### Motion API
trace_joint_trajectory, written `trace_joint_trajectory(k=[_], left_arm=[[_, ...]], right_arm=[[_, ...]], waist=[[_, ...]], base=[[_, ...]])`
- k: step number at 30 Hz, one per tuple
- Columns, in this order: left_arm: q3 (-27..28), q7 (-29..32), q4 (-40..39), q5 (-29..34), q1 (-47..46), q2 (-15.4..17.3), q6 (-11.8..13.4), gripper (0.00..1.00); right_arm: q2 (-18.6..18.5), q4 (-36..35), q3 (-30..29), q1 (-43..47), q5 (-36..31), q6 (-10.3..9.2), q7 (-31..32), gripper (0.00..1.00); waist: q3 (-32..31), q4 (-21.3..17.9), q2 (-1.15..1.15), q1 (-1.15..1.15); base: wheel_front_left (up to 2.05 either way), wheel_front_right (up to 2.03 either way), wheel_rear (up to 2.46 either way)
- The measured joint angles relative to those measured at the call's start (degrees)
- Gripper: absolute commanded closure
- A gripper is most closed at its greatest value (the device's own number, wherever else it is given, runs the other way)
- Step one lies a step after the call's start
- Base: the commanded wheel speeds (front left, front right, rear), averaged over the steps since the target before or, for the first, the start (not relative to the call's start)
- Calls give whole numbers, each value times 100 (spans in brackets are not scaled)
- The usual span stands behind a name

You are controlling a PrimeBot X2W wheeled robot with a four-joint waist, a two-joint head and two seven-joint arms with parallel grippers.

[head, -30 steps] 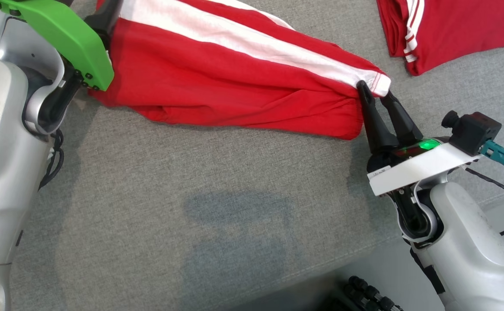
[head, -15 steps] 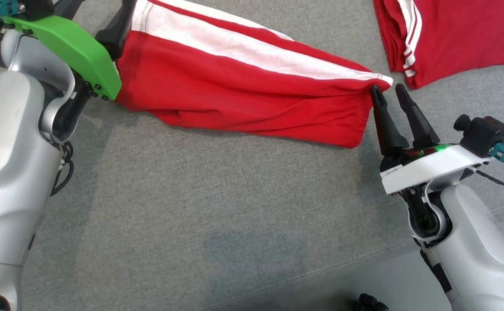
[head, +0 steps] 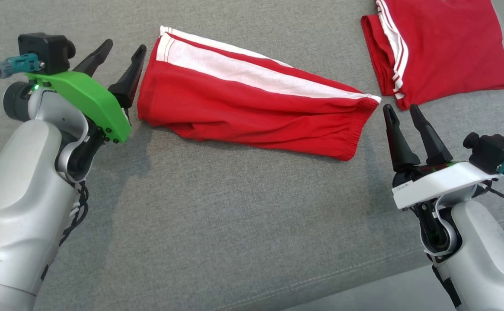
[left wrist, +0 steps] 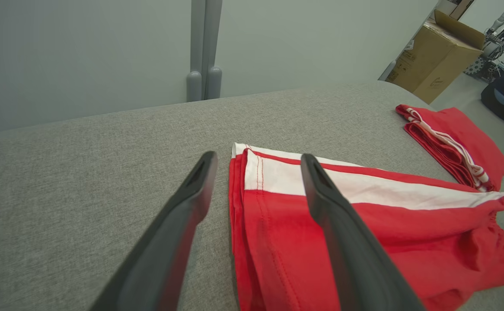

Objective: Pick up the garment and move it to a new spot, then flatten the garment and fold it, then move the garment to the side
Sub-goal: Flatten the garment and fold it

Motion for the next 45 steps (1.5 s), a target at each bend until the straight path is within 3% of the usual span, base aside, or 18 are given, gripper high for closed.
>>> trace_joint_trajectory(k=[19, 27, 33, 34, 35, 37, 45], left_arm=[[288, 858, 739, -850, 304, 511, 0, 0], [401, 1145, 929, -1099, 292, 556, 0, 0], [323, 1447, 803, -1380, 238, 544, 0, 0], [266, 1502, 760, -1415, 236, 530, 0, 9], [220, 1547, 732, -1437, 232, 499, 0, 60], [154, 1593, 679, -1450, 230, 465, 0, 100], [89, 1493, 579, -1537, 232, 283, 0, 100]], right_arm=[[259, -1000, -230, 88, -512, 0, -10, 0], [342, -1191, -420, 277, -611, 1, -15, 0], [356, -1281, -513, 408, -710, 1, -15, 0], [357, -1284, -539, 434, -720, 1, -15, 0], [358, -1285, -581, 455, -726, 1, -15, 0], [357, -1298, -634, 495, -762, 1, -15, 0], [339, -1327, -709, 552, -862, 5, -15, 0]], waist=[[85, -852, 0, 0], [210, -1207, 0, 0], [245, -1254, 0, 0], [242, -1247, 0, 0], [237, -1235, 0, 0], [223, -1197, 0, 0], [117, -967, 0, 0]], base=[[0, 0, 0], [0, 0, 0], [0, 0, 0], [0, 0, 0], [0, 0, 0], [0, 0, 0], [0, 0, 0]])
